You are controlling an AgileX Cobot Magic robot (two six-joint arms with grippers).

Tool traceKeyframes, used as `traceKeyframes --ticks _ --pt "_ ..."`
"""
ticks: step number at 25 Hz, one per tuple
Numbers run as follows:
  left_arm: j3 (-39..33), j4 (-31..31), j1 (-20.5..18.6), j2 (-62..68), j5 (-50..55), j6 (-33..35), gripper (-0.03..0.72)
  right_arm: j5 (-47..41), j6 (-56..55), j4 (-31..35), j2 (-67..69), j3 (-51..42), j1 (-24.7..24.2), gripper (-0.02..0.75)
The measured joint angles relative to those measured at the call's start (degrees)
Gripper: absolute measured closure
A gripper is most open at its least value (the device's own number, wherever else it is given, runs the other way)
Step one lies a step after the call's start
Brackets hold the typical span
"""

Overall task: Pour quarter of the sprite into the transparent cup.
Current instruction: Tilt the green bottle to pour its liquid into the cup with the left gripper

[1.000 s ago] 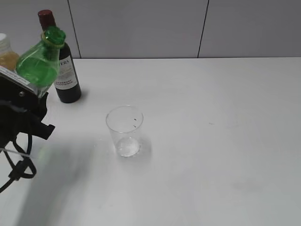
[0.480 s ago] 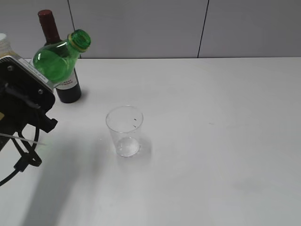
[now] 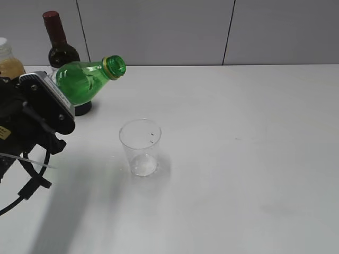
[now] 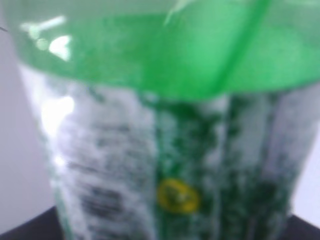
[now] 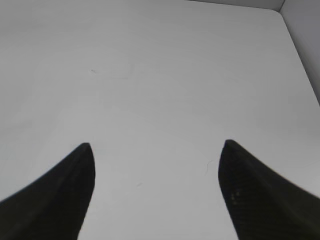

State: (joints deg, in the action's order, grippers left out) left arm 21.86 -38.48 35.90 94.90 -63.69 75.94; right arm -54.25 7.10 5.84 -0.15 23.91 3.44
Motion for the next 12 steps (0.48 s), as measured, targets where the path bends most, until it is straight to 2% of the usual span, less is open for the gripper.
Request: traceKeyframes --ticks 12 --pt "0.1 -3.2 0.0 4.6 -2.1 3.6 0.248 0.0 0.0 0.0 0.0 0.0 0.0 0.144"
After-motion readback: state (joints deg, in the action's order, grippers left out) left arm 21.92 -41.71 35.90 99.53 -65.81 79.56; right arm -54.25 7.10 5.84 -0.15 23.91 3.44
